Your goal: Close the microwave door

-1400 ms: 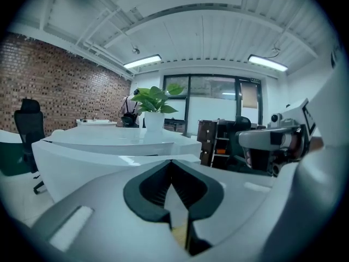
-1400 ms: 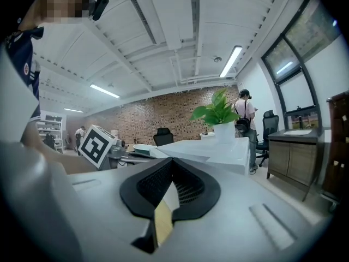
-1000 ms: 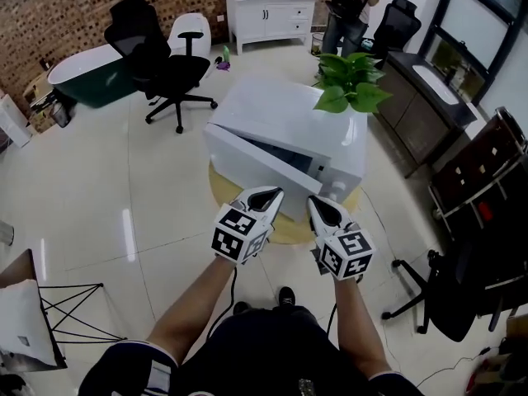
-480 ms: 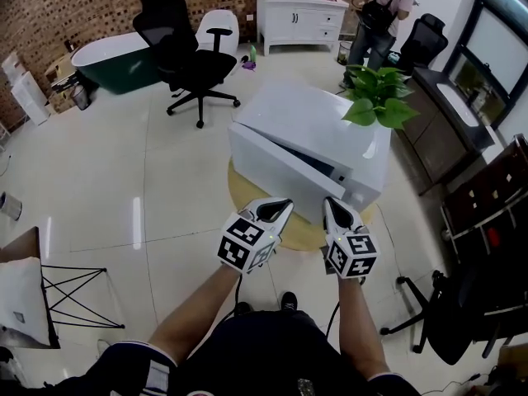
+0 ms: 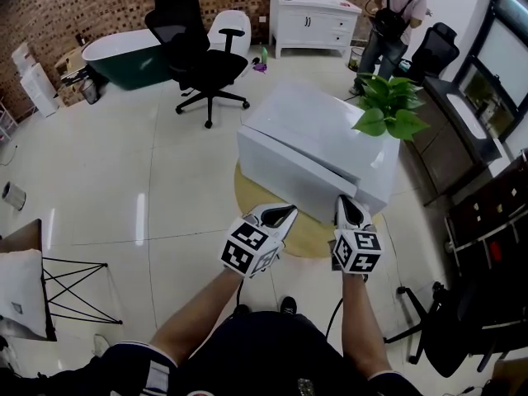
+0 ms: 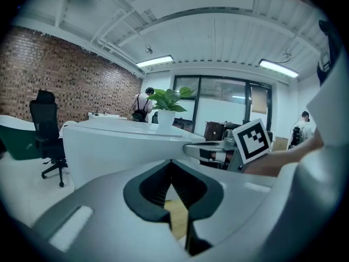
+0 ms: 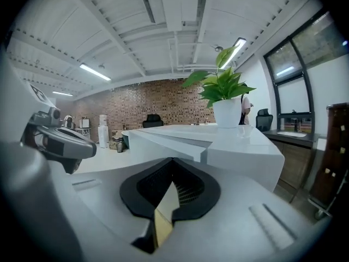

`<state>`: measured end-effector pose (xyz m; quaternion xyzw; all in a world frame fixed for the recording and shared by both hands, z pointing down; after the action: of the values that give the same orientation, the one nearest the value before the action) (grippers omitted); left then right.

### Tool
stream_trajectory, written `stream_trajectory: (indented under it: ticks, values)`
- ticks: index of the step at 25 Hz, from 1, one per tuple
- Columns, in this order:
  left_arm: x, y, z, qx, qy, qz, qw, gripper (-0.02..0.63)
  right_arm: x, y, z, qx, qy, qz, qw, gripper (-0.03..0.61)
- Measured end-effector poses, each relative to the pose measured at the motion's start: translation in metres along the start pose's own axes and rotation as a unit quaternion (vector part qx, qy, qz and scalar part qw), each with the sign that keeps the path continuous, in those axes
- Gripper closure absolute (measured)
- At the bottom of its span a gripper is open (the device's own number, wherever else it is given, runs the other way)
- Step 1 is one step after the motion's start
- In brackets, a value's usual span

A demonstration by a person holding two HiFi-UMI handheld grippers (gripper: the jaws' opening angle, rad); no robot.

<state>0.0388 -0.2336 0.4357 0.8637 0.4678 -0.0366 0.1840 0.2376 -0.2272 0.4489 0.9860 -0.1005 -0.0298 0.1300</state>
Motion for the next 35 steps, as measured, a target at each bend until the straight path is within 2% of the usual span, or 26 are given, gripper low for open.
stream_trajectory:
  ticks: [3, 15, 20, 23, 30, 35]
  values:
    - [-0.002, 0.001, 0.001, 0.001, 0.0, 0.0, 1.0, 0.601, 0.004, 0.003, 0.001, -0.006, -0.008, -0.017, 1.0, 0.577]
    - [-0.006, 0.007, -0.001, -0.006, -0.004, 0.0, 1.0, 0.601, 0.004, 0.006, 0.004, -0.007, -0.034, -0.016, 0.999, 0.578]
    - [-0.01, -0.001, 0.0, -0.004, -0.005, 0.011, 0.9999, 0.601, 0.015, 0.018, 0.005, -0.008, 0.004, -0.042, 0.999, 0.578]
    - [-0.015, -0.011, 0.002, 0.001, -0.004, 0.025, 0.9997, 0.601, 0.015, 0.019, 0.004, -0.003, 0.006, -0.05, 0.999, 0.578]
    - [-0.015, -0.023, -0.001, 0.007, -0.01, 0.035, 0.9993, 0.601, 0.013, 0.017, 0.005, -0.002, 0.01, -0.044, 0.999, 0.577]
    - [-0.009, -0.026, 0.004, 0.014, -0.004, 0.026, 0.9995, 0.601, 0.002, 0.001, 0.012, 0.026, 0.012, -0.01, 1.0, 0.577]
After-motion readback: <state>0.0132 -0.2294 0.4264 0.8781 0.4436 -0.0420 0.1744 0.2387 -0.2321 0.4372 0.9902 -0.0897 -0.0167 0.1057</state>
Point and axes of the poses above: the fingertips, and each gripper's own axes: y forward along the fingers, x to its right, z out of its top, the point moved 8 cm from there along -y, backward along the fingers, and after that the axes turned 5 degrees about -y, right-handed, at the moved point
